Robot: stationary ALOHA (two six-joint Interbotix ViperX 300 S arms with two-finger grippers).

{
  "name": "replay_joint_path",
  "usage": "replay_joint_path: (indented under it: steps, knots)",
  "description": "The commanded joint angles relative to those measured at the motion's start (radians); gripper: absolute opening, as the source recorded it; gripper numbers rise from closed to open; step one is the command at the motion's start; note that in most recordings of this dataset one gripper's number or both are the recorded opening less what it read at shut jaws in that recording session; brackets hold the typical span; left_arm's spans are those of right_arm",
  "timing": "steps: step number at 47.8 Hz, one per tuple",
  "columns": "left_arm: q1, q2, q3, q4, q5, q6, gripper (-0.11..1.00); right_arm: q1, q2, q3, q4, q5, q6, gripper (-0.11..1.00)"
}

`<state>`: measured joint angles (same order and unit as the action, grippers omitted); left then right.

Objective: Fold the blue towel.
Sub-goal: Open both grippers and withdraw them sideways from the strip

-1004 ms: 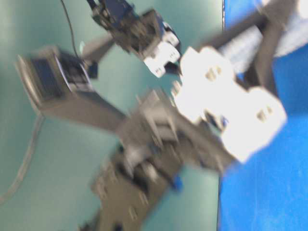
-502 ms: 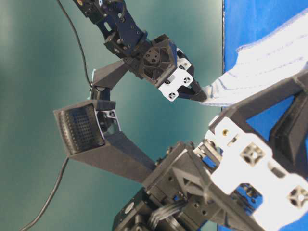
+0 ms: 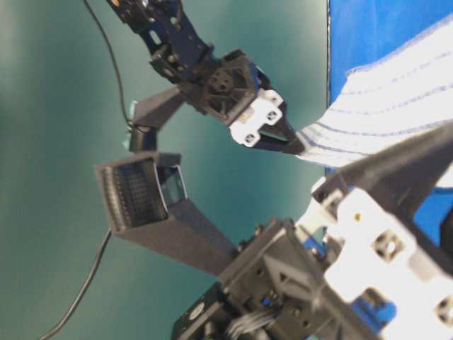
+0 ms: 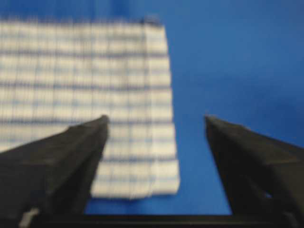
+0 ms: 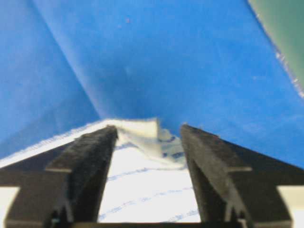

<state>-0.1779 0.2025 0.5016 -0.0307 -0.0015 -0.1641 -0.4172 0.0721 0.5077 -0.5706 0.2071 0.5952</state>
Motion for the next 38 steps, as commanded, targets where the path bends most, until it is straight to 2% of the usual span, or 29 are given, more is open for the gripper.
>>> replay_joint_path:
  steps: [1, 3, 8, 19, 23, 29, 38]
  knots:
    - [0.02, -0.081, 0.003, 0.002, 0.043, 0.003, 0.86, 0.003, -0.078, 0.011, -0.005, -0.008, -0.005, 0.6]
    - [0.028, -0.107, 0.012, 0.002, 0.067, 0.003, 0.87, 0.003, -0.104, 0.025, -0.005, -0.008, -0.005, 0.58]
    - [0.054, -0.19, 0.051, 0.005, 0.109, 0.008, 0.8, 0.018, -0.186, 0.069, -0.005, -0.009, -0.006, 0.53]
    - [0.143, -0.373, 0.172, 0.006, 0.072, 0.066, 0.77, 0.066, -0.379, 0.192, -0.005, -0.057, -0.003, 0.53]
    - [0.172, -0.433, 0.222, 0.006, 0.02, 0.086, 0.77, 0.08, -0.448, 0.249, -0.005, -0.107, 0.0, 0.53]
    - [0.224, -0.528, 0.319, 0.006, -0.12, 0.121, 0.77, 0.098, -0.548, 0.327, -0.003, -0.175, 0.008, 0.53]
    - [0.27, -0.65, 0.437, 0.005, -0.302, 0.16, 0.77, 0.107, -0.687, 0.423, -0.003, -0.224, 0.008, 0.53]
